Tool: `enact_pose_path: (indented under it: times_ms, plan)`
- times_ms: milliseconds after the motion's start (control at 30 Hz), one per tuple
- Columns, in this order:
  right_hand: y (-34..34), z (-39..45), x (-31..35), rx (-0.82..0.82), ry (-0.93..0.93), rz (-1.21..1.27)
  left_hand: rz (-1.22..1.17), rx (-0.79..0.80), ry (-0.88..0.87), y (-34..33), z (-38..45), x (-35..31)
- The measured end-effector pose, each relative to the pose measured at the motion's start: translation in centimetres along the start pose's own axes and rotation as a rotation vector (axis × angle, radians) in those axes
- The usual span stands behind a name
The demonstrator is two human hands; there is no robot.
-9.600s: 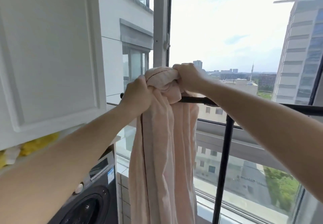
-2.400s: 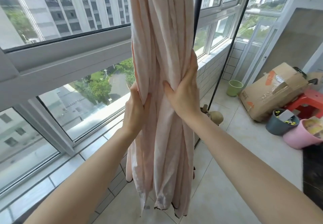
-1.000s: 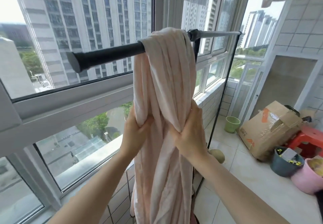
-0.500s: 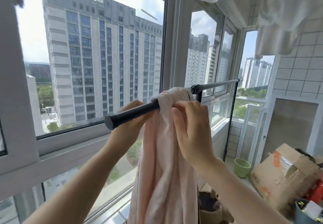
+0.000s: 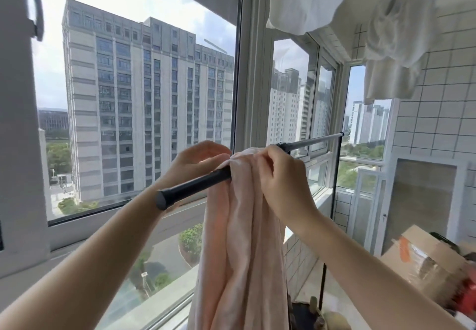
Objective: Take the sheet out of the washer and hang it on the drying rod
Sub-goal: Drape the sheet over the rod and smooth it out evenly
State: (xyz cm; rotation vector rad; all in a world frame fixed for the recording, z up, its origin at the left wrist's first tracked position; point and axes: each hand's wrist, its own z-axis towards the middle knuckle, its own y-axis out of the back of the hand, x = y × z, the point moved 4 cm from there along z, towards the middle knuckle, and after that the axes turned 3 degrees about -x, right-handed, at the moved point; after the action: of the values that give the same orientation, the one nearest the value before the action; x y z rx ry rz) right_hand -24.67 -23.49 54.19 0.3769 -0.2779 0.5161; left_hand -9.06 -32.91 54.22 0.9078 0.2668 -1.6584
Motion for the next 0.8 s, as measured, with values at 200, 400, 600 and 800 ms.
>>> enact_pose_path:
  times_ms: [200, 400, 600, 800]
  plan:
    - [0.6, 2.4, 1.1, 0.073, -0.057, 0.042, 0.207, 0.077, 0.001, -0.5, 2.1, -1.9]
    - [1.6, 4.6, 2.8, 0.116, -0.067, 0.120, 0.242, -0.001, -0.083, -0.3, 2.1, -3.1]
    - [1.5, 3.1, 1.5, 0.234, -0.130, 0.220, 0.126, -0.014, 0.007, 0.4, 0.9, -3.2]
    - [1.3, 1.3, 2.4, 0.320, -0.055, 0.120, 0.096, 0.007, 0.041, 1.8, -0.3, -4.1]
